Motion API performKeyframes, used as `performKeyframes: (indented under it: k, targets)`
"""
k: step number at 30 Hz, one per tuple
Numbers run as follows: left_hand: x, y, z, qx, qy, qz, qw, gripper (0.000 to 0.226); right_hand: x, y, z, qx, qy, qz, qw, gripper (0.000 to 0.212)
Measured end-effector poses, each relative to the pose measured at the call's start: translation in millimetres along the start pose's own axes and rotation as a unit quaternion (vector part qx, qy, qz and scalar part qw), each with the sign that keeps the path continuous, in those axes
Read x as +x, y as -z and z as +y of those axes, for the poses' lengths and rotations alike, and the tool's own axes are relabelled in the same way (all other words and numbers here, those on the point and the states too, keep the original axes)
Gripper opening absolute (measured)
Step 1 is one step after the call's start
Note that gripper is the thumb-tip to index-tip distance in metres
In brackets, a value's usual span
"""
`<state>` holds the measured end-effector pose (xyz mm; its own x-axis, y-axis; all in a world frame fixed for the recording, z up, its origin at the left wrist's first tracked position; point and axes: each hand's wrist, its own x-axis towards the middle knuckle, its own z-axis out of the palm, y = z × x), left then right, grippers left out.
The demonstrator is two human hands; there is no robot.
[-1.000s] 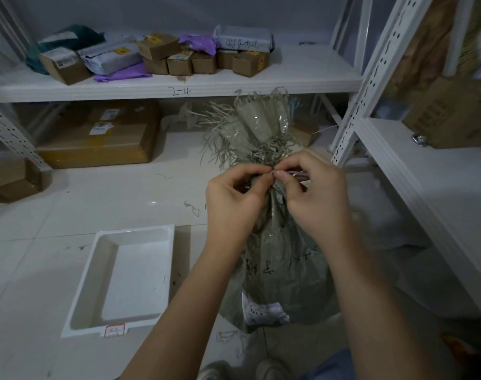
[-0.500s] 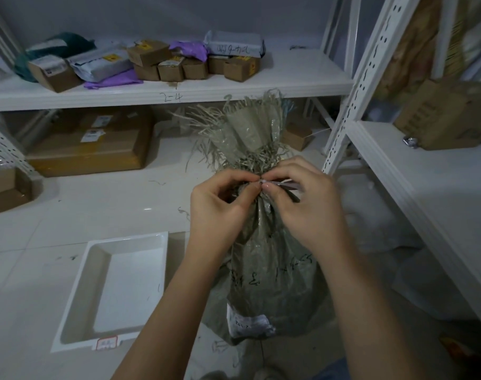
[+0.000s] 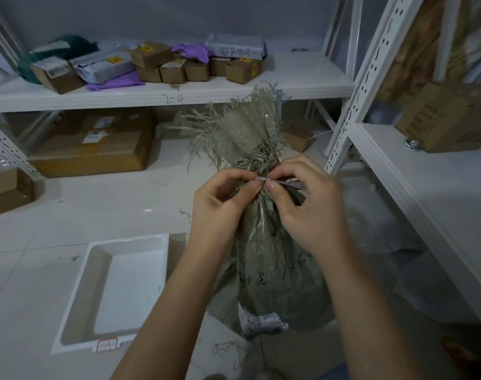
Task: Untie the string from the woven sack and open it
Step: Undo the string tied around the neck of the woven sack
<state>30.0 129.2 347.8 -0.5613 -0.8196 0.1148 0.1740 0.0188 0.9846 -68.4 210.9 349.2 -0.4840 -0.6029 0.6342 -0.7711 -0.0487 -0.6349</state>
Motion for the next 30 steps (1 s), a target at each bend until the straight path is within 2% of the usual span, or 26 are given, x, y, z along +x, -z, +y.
performKeyframes:
  k: [4, 10, 16, 21, 27, 30]
  targets:
    - [2.9, 1.5, -1.6, 0.085, -0.061, -0.029, 0.994, 0.025, -1.0, 0.1, 3.3, -0.009, -0.011, -0.016, 1.000, 0.006]
    - [3.3, -1.0, -4.6, 0.135, -0.078, -0.008, 0.988, 0.024, -0.5, -1.3, 6.1, -0.026, -0.032, -0.044, 0.998, 0.008]
    - [4.1, -0.8, -3.8, 0.101, -0.040, -0.025, 0.994, 0.024, -0.2, -0.9, 2.9, -0.073, -0.020, -0.021, 0.997, 0.006]
    - [2.7, -1.5, -1.4, 0.065, -0.002, -0.053, 0.997, 0.021, 0.2, 1.4, 4.9, -0.058, -0.027, -0.018, 0.998, 0.005]
    - [1.2, -5.3, -5.2, 0.091, -0.044, -0.062, 0.993, 0.007, 1.2, 4.0, 8.5, -0.021, -0.034, -0.030, 0.999, 0.007]
    - [2.2, -4.6, -8.2, 0.105, -0.046, -0.065, 0.991, 0.011, 1.6, 5.2, 10.9, -0.006, -0.036, -0.056, 0.998, 0.009]
